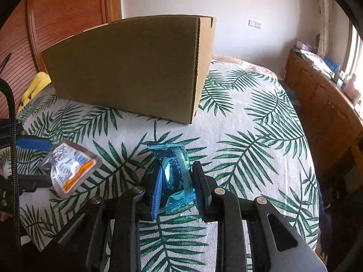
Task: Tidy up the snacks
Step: 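Close the right tool on the blue snack while the left tool grips the clear packet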
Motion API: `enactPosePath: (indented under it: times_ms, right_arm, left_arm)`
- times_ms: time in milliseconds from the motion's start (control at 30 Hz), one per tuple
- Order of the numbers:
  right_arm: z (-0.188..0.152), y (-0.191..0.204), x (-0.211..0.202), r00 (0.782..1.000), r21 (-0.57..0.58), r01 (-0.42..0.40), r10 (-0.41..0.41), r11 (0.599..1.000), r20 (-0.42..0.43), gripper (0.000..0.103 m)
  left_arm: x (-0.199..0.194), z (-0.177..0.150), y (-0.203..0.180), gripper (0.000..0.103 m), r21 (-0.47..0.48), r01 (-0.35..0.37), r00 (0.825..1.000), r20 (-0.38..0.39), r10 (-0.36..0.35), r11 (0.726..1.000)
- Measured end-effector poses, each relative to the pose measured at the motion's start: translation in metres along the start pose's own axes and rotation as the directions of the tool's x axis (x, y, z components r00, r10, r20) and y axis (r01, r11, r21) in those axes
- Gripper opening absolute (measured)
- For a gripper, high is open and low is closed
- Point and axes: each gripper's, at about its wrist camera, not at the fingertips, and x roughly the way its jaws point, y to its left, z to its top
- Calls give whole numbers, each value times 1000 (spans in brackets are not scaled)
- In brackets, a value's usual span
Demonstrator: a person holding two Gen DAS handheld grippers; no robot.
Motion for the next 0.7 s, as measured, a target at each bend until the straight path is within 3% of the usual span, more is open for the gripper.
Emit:
enactPosePath:
  times_ms: [500,700]
  right_arm:
    - [-1,-6,-2,999,33,-32,31,999,15,24]
    - [0,-6,-1,999,33,-34,33,999,12,24]
  left_arm:
    - [32,30,0,50,-35,-29,999,-26,28,999]
    - [42,39,4,55,-77,-30,999,-35,27,997]
